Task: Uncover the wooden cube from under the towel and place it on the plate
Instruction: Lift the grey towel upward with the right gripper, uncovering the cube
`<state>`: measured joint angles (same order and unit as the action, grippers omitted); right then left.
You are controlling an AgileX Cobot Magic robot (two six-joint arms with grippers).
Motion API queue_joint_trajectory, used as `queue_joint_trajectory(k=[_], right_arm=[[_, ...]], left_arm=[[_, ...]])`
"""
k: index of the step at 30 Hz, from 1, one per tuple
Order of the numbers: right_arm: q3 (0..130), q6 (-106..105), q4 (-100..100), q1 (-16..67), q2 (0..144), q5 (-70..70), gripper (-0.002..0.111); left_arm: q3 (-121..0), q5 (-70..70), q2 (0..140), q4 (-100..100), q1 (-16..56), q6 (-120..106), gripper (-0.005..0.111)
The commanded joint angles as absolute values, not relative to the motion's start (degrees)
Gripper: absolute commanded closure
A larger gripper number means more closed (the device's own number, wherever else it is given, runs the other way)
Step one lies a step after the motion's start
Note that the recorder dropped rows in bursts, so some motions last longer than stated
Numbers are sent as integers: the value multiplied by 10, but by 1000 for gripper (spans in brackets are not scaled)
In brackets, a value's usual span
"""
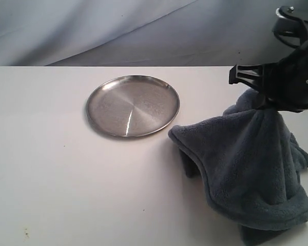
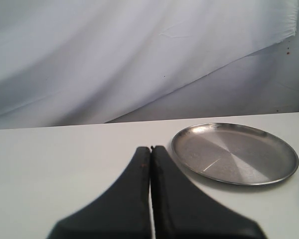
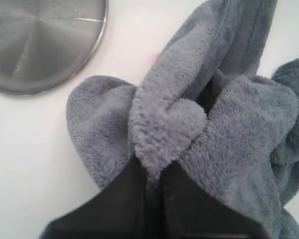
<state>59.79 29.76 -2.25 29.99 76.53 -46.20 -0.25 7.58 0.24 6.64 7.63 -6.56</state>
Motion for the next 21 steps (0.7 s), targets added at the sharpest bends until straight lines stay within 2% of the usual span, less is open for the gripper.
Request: queue_joint_trajectory(k=[1,21], right_arm=[[598,287,-12,302,738,-444,108],[754,274,-38,308,736,-458,108]], left_arm=[[0,76,0,67,79,-64,107],[0,76,0,67,79,-64,107]])
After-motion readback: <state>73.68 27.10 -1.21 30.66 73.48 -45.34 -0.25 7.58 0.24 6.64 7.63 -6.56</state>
